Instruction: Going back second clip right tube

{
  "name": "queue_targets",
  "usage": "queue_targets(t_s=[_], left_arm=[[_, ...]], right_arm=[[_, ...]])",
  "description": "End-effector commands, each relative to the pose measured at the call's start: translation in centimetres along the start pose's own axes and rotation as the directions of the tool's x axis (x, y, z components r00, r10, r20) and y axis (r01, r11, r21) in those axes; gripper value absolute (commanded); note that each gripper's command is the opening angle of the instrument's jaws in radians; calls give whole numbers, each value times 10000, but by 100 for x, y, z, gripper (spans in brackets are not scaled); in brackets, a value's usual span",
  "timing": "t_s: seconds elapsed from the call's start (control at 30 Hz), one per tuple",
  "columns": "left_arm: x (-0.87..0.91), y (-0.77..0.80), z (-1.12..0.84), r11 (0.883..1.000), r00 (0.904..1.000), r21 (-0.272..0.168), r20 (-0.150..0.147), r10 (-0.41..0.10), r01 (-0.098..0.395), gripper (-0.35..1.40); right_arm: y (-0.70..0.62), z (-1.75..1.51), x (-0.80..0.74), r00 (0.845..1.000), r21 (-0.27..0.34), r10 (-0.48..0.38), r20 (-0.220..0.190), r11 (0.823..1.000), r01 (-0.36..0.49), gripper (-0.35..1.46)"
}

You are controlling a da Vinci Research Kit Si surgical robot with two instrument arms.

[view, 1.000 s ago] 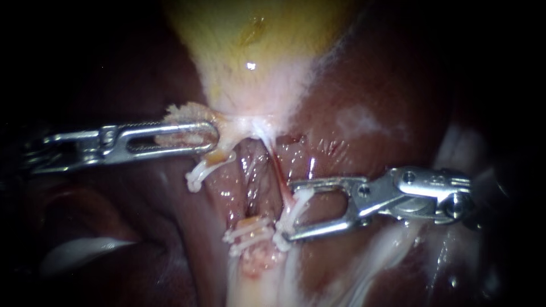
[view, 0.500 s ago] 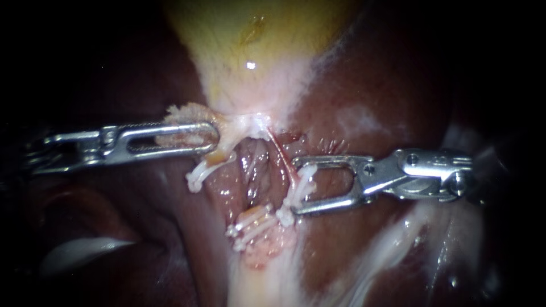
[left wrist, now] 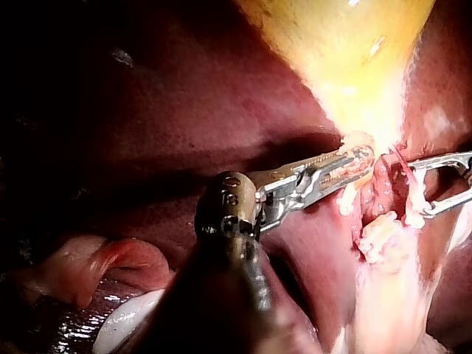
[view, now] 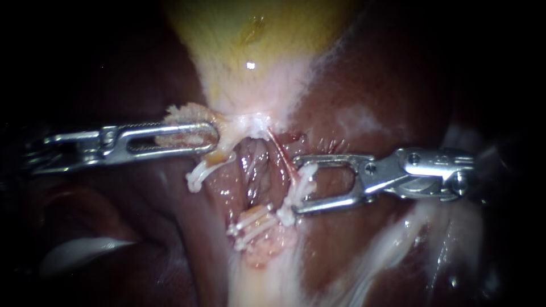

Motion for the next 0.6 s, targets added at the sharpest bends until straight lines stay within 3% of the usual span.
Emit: queue_targets(t_s=[0.03,0.27,0.6], left_arm=[[0,-1,0,10000,10000,-11,5,-2,2,-35],[1,-6,1,10000,10000,-59,31,-5,6,-35],[1,-12,3,10000,10000,-28,18,-10,10,-35]], right_arm=[[-1,10,-5,9998,43,209,-4,9998,-209,50],[-1,60,-31,9978,408,661,-41,9970,-659,50],[-10,80,-28,9960,968,889,-111,9915,-874,50]])
